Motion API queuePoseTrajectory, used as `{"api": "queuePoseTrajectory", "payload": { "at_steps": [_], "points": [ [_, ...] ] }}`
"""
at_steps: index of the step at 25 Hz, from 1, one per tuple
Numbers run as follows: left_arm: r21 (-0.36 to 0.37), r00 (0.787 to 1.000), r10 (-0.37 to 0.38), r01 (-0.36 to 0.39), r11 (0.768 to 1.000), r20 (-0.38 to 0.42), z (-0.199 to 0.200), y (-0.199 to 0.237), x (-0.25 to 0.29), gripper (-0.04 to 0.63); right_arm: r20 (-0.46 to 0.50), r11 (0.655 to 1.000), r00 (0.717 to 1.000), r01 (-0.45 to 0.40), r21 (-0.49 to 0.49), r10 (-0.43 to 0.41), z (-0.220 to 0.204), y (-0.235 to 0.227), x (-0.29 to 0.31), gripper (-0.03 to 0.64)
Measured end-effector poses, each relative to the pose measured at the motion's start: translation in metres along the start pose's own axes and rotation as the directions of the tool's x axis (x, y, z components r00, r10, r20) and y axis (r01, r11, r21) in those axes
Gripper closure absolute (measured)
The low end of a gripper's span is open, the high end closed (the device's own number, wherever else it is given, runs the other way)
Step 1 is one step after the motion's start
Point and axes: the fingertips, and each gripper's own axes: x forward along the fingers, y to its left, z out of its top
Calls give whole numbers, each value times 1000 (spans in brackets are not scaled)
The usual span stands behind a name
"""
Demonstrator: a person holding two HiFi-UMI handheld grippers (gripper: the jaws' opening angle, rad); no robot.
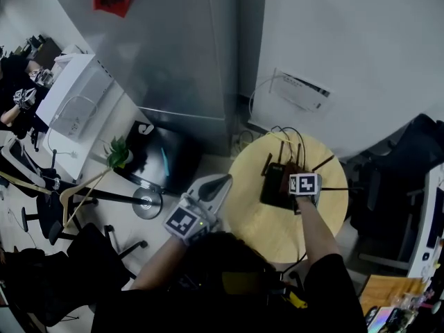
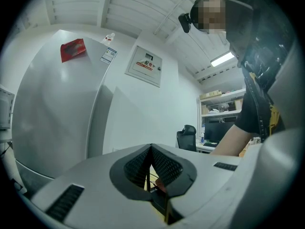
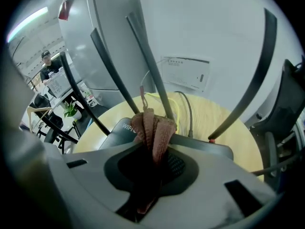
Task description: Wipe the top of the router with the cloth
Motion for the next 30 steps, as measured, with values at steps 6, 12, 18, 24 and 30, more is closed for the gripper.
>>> {"api": "queuePoseTrajectory", "payload": {
  "at_steps": [6,12,18,24,30],
  "points": [
    [-9,1000,-27,27,1000,2,-2,-7,11,603,2,999,1000,28,21,-28,-6,-20,-5,552],
    [-14,999,-50,50,999,-7,-7,-17,21,603,-1,998,999,33,55,-33,-13,-38,-11,552],
    [-19,999,-38,38,999,-11,-8,-17,22,603,-8,998,999,50,48,-50,-20,-60,-17,552],
    [-19,1000,-18,17,1000,-7,-6,-17,17,603,7,994,997,76,77,-77,-29,-85,-22,552],
    [-8,1000,-11,11,1000,-9,-7,-17,13,603,4,991,992,129,33,-129,-37,-110,-29,552]
  ]
}}
